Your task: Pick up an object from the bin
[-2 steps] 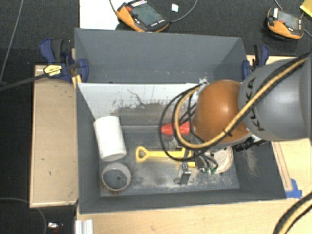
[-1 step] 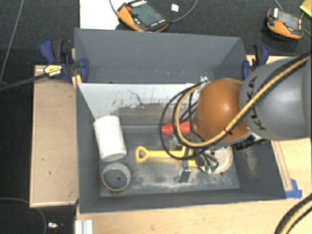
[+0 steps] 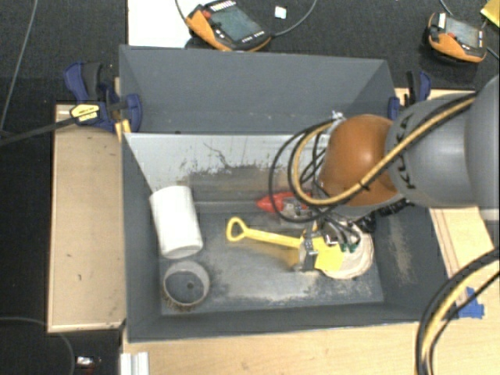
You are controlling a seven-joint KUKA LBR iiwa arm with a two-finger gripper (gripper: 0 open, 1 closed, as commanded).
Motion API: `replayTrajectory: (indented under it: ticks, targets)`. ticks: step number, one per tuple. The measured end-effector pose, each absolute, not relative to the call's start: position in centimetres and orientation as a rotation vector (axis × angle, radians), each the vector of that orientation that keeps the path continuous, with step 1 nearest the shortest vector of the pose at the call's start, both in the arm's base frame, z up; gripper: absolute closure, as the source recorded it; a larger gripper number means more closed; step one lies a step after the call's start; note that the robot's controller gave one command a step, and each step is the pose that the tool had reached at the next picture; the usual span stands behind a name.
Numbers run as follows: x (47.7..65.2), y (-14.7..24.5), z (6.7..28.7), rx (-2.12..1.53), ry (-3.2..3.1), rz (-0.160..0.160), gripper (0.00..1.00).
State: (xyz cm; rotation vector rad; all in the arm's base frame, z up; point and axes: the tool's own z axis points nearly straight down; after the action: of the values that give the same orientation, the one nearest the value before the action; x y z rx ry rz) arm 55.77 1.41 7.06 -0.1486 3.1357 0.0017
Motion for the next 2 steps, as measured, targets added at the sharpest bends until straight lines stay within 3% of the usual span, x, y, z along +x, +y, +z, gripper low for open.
replayTrajectory:
  ticks: [1,2]
  targets:
    - [57.00,1.40,6.94,-0.164,3.139,0.007,0.00]
    - [56.38,1.40,7.12,-0.153,3.132,0.005,0.00]
